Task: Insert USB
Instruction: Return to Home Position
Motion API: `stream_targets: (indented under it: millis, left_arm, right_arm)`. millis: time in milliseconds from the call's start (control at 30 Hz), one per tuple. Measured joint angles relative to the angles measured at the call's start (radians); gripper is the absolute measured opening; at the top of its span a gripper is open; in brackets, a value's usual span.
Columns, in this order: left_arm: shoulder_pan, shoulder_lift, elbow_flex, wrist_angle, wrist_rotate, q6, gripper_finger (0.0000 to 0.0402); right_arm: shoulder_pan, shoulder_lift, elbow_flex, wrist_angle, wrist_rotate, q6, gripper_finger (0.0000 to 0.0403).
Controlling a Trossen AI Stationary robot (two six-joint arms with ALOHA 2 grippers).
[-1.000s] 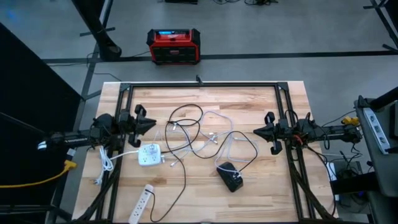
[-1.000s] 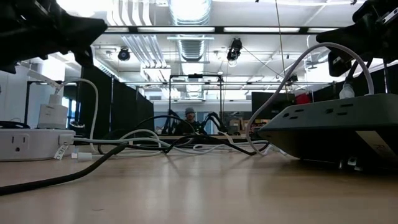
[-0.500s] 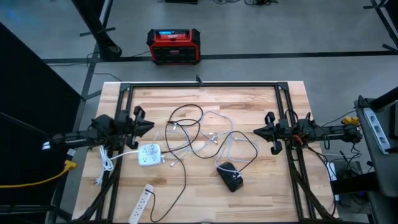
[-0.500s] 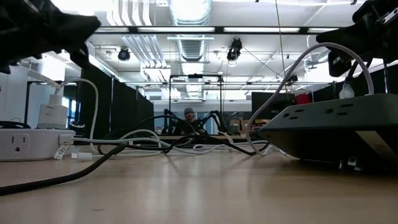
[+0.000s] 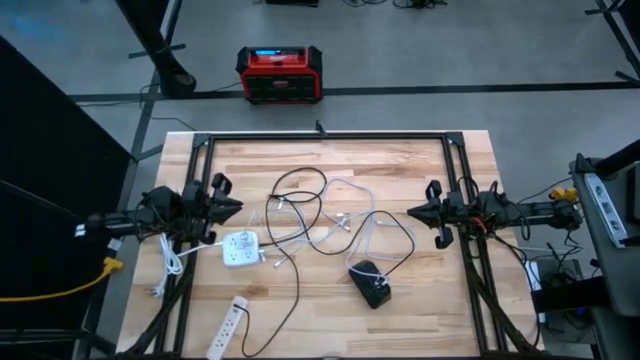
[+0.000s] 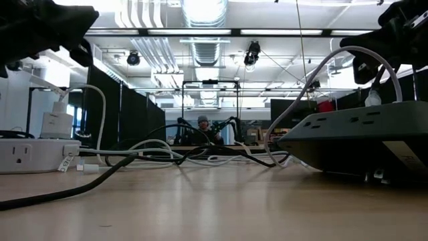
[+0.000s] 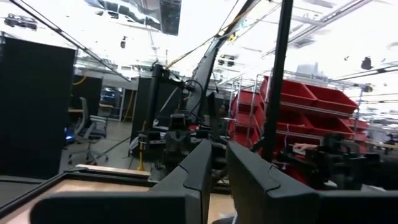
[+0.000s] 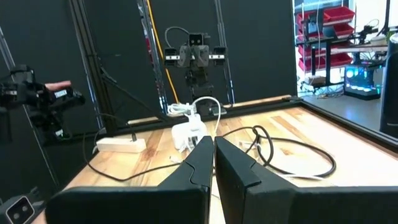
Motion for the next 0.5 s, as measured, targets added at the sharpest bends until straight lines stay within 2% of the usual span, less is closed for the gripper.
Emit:
stream_targets:
  millis: [500]
  left_arm:
    - [-0.004, 0.065, 0.0, -0.003, -0.006, 0.034, 0.0039]
  right_arm:
    - [0.0, 0.006, 0.0, -0.005, 0.0, 0.0, 0.0]
